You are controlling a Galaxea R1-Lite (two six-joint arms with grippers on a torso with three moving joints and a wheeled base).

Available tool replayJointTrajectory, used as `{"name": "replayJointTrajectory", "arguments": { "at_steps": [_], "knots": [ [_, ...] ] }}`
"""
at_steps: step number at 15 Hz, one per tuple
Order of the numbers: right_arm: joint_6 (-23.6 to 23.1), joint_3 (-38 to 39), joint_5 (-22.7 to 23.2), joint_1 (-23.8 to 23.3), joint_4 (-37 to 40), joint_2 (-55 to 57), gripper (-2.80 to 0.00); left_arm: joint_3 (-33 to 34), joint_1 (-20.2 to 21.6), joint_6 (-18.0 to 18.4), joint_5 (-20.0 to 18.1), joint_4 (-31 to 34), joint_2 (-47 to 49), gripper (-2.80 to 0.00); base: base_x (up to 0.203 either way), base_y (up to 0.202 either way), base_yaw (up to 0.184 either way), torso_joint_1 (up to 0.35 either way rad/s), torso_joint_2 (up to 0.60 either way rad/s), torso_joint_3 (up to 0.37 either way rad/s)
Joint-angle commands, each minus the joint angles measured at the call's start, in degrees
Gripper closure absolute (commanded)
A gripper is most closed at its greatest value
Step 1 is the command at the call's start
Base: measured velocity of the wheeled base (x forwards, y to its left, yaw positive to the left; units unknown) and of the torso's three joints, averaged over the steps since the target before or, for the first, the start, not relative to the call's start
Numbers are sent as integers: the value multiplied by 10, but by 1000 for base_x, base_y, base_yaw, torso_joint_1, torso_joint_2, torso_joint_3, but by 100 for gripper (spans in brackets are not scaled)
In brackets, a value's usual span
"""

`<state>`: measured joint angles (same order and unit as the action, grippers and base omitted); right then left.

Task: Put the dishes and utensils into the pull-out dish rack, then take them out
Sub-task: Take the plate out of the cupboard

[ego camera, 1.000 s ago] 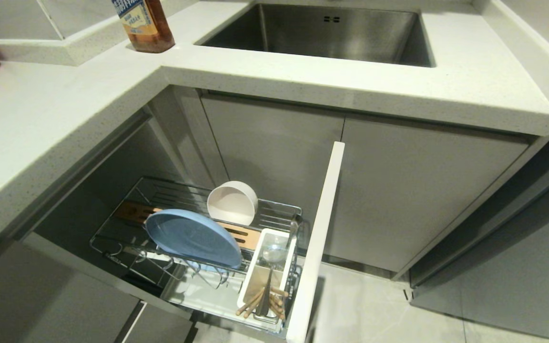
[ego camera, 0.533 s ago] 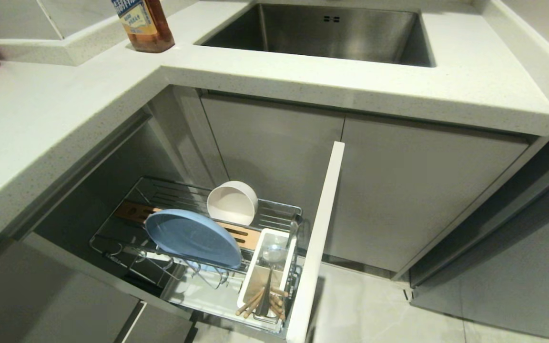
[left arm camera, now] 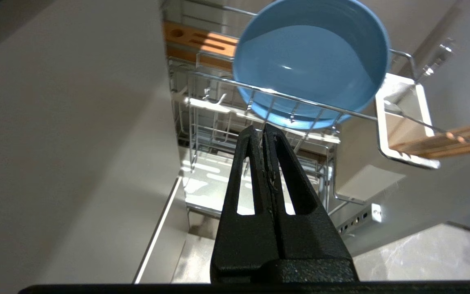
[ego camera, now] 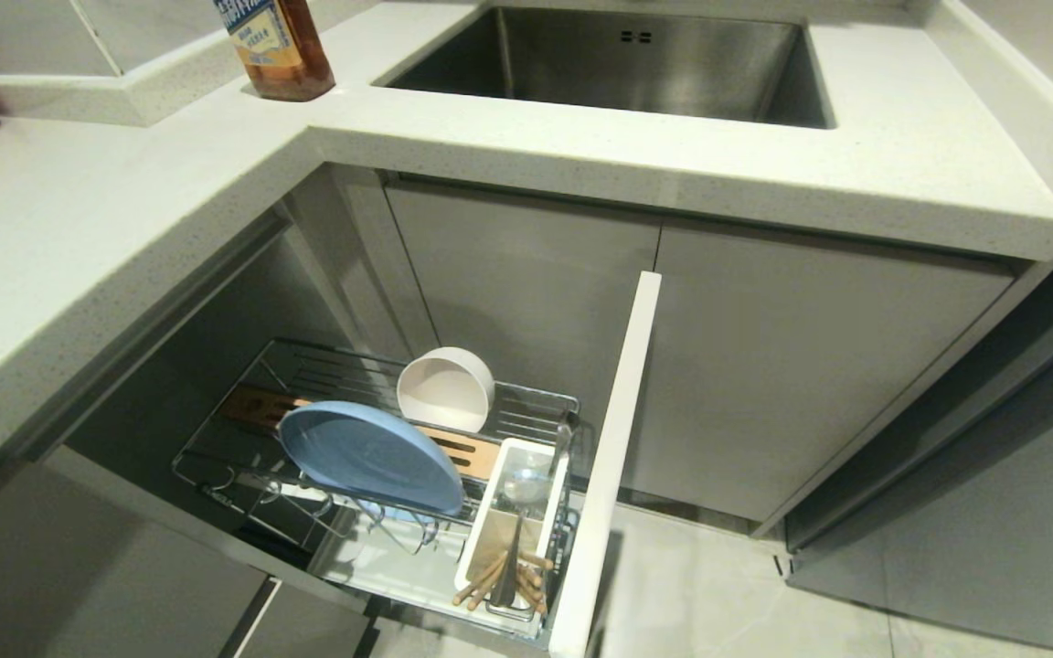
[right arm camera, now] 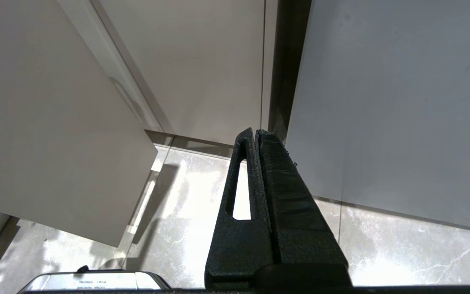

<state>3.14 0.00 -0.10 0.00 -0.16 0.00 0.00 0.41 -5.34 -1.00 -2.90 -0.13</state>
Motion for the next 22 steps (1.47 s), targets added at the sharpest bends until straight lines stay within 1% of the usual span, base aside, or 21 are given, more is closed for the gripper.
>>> {"name": "replayJointTrajectory", "arguments": {
  "at_steps": [1,3,4,5,6,8,11,12,13,14,16,18,19,20,21,22],
  "knots": [
    [0,0,0,0,0,0,0,1,0,-4,2,1,1,0,0,0,0,0,0,0],
    [0,0,0,0,0,0,0,-3,0,-6,2,-18,1,0,0,0,0,0,0,0],
    [0,0,0,0,0,0,0,-9,0,-5,1,-41,1,0,0,0,0,0,0,0],
    [0,0,0,0,0,0,0,-31,0,-4,-3,-64,1,0,0,0,0,0,0,0],
    [0,0,0,0,0,0,0,-63,0,-2,-10,-72,1,0,0,0,0,0,0,0],
    [0,0,0,0,0,0,0,-153,0,-1,-36,-56,3,0,0,0,0,0,0,0],
    [0,0,0,0,0,0,0,-348,1,-5,-70,44,40,0,0,0,0,0,0,0],
    [0,0,0,0,0,0,0,-417,1,-20,-77,67,77,0,0,0,0,0,0,0],
    [0,0,0,0,0,0,0,-478,2,-43,-83,82,130,0,0,0,0,0,0,0],
    [0,0,0,0,0,1,0,-542,2,-74,-88,94,188,0,0,0,0,0,0,0],
    [0,0,0,0,0,1,0,-642,3,-138,-91,109,305,0,0,0,0,0,0,0],
    [0,0,0,0,0,0,0,-728,2,-217,-83,130,417,0,0,0,0,0,0,0],
    [0,0,0,0,0,0,0,-770,-6,-257,-75,151,469,0,0,0,0,0,0,0],
    [0,0,0,0,0,1,0,-809,-25,-298,-66,180,511,0,0,0,0,0,0,0],
    [0,0,0,0,0,0,0,-840,-58,-336,-53,216,544,0,0,0,0,0,0,0],
    [0,0,0,0,0,0,0,-860,-103,-363,-33,250,575,0,0,0,0,0,0,0]
  ]
}}
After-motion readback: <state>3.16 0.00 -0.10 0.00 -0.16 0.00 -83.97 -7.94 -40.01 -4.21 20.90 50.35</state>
